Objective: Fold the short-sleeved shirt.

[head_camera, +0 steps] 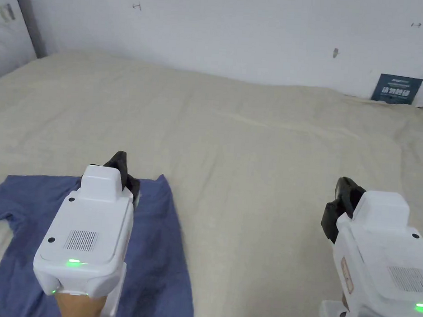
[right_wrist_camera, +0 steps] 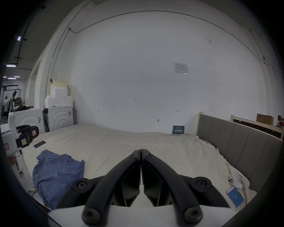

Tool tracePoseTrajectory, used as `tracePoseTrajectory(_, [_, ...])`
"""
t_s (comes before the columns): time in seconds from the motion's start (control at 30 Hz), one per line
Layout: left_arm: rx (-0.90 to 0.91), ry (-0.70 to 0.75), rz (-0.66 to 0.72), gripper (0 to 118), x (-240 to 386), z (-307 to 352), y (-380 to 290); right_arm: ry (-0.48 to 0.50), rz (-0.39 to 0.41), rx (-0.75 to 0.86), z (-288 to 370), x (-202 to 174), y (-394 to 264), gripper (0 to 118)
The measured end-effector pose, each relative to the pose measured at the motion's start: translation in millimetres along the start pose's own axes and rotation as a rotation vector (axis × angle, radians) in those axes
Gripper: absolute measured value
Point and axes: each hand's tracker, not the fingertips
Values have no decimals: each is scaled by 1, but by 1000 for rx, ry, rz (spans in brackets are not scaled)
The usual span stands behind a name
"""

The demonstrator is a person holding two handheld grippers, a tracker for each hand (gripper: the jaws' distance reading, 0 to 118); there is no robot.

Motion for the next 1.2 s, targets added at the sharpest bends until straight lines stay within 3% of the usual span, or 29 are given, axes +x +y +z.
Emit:
tracePoseTrajectory(0.43, [-28,322,-12,0,-129,55,-4,299,5,28,-29,-118,8,0])
tracePoseTrajectory(0.77, [-58,472,-7,0,-200,94,-13,437,14,23,-33,-180,2,0])
tracePoseTrajectory(0.97, [-81,450,-21,0,-210,90,-14,445,13,14,-34,-182,-2,0])
tracePoseTrajectory(1.2, [-197,217,143,0,-202,38,-20,377,28,19,-38,-152,0,0])
